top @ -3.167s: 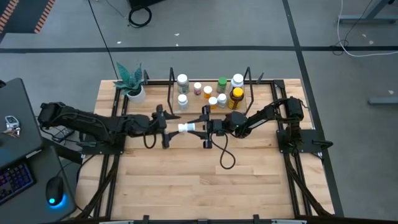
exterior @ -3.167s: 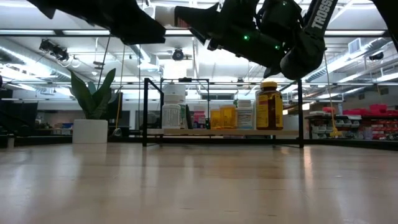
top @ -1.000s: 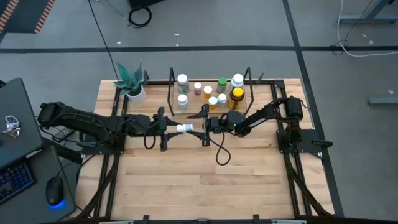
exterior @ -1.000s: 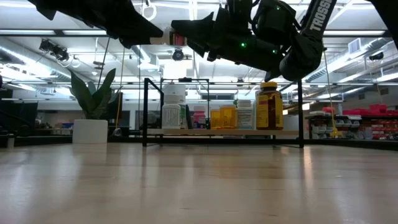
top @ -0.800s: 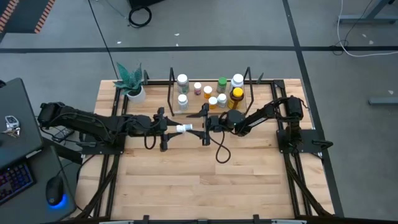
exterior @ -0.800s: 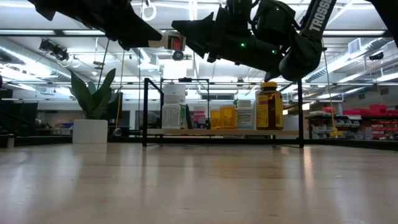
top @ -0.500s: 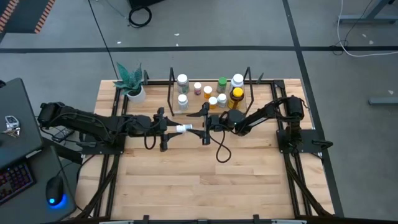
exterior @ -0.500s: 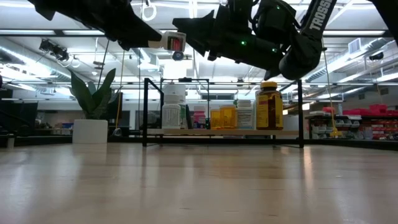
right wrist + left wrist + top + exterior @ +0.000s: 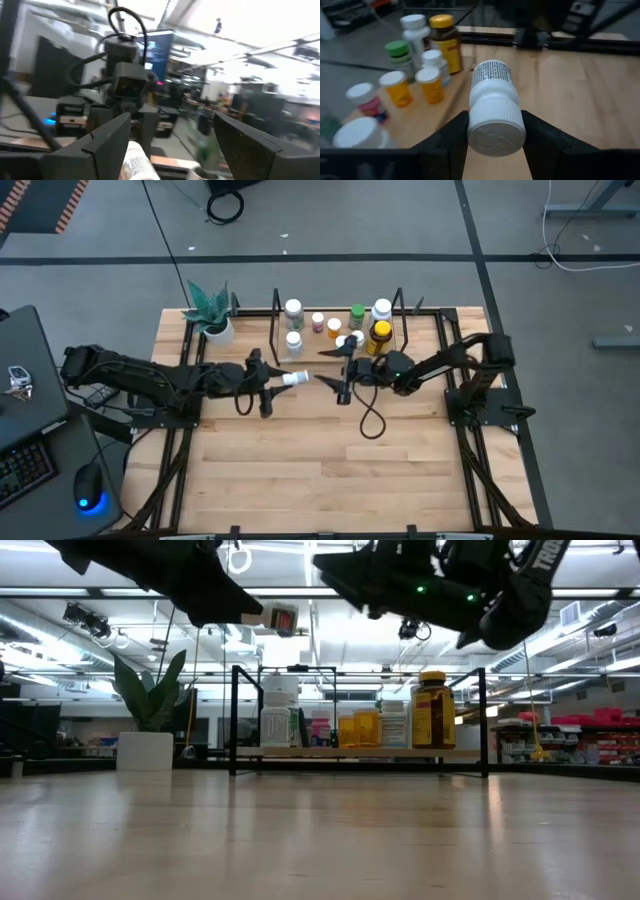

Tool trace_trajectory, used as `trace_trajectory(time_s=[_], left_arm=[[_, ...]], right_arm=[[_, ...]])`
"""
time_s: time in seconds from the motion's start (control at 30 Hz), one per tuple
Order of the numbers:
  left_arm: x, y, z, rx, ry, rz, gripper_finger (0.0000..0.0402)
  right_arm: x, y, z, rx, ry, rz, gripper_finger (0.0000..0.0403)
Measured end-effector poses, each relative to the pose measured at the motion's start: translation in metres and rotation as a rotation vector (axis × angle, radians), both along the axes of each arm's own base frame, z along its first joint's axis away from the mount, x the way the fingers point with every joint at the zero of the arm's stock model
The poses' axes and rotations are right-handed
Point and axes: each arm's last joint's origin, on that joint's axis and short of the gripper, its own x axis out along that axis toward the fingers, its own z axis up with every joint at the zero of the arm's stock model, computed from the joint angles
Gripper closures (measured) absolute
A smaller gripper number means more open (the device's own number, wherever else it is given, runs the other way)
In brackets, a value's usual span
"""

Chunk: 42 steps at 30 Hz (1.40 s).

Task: Pick and place medicine bottles onto shelf by color
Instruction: Put the black white medicine on the shelf

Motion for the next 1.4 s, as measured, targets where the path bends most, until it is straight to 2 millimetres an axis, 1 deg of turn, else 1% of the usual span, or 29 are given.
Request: trace_trajectory(time_s=[0.1, 0.17, 0.23, 0.33, 0.4, 0.5, 0.63, 0.7, 0.83, 0.97, 1.1, 1.23, 1.4], left_arm=[[0.005, 0.012, -0.002, -0.006, 0.022, 0.056, 0.0236], [0.013, 0.020, 0.000, -0.013, 0.053, 0.066, 0.0235], [0.026, 0.030, 0.003, -0.017, 0.089, 0.068, 0.0236], [0.048, 0.047, 0.004, 0.005, 0.217, 0.091, 0.0236], [0.063, 0.060, 0.008, 0.022, 0.299, 0.113, 0.0235], [0.082, 0.077, 0.010, 0.028, 0.433, 0.133, 0.0236], [0.107, 0.093, 0.011, 0.017, 0.568, 0.116, 0.0235], [0.119, 0.100, 0.009, 0.019, 0.620, 0.111, 0.0234], [0.140, 0.113, 0.005, 0.003, 0.698, 0.121, 0.0236], [0.153, 0.124, 0.001, -0.012, 0.775, 0.129, 0.0237], [0.161, 0.134, -0.002, -0.033, 0.837, 0.139, 0.0234], [0.171, 0.145, -0.003, -0.053, 0.900, 0.148, 0.0235], [0.180, 0.155, 0.005, -0.054, 0.997, 0.125, 0.0237]], right_arm=[[-0.014, -0.003, 0.005, 0.018, 0.014, -0.057, 0.0109], [-0.020, -0.005, 0.009, 0.028, 0.034, -0.083, 0.0109], [-0.025, -0.009, 0.013, 0.040, 0.067, -0.109, 0.0109], [-0.029, -0.017, 0.021, 0.050, 0.144, -0.143, 0.0109], [-0.032, -0.022, 0.030, 0.067, 0.196, -0.159, 0.0110], [-0.043, -0.025, 0.045, 0.081, 0.234, -0.175, 0.0111], [-0.063, -0.022, 0.061, 0.064, 0.295, -0.182, 0.0112], [-0.076, -0.021, 0.069, 0.063, 0.329, -0.190, 0.0112], [-0.104, -0.019, 0.087, 0.059, 0.335, -0.197, 0.0112], [-0.130, -0.015, 0.101, 0.029, 0.314, -0.194, 0.0112], [-0.148, -0.011, 0.109, -0.004, 0.306, -0.187, 0.0112], [-0.161, -0.010, 0.112, -0.003, 0.313, -0.193, 0.0112], [-0.167, -0.009, 0.111, 0.004, 0.342, -0.191, 0.0112]])
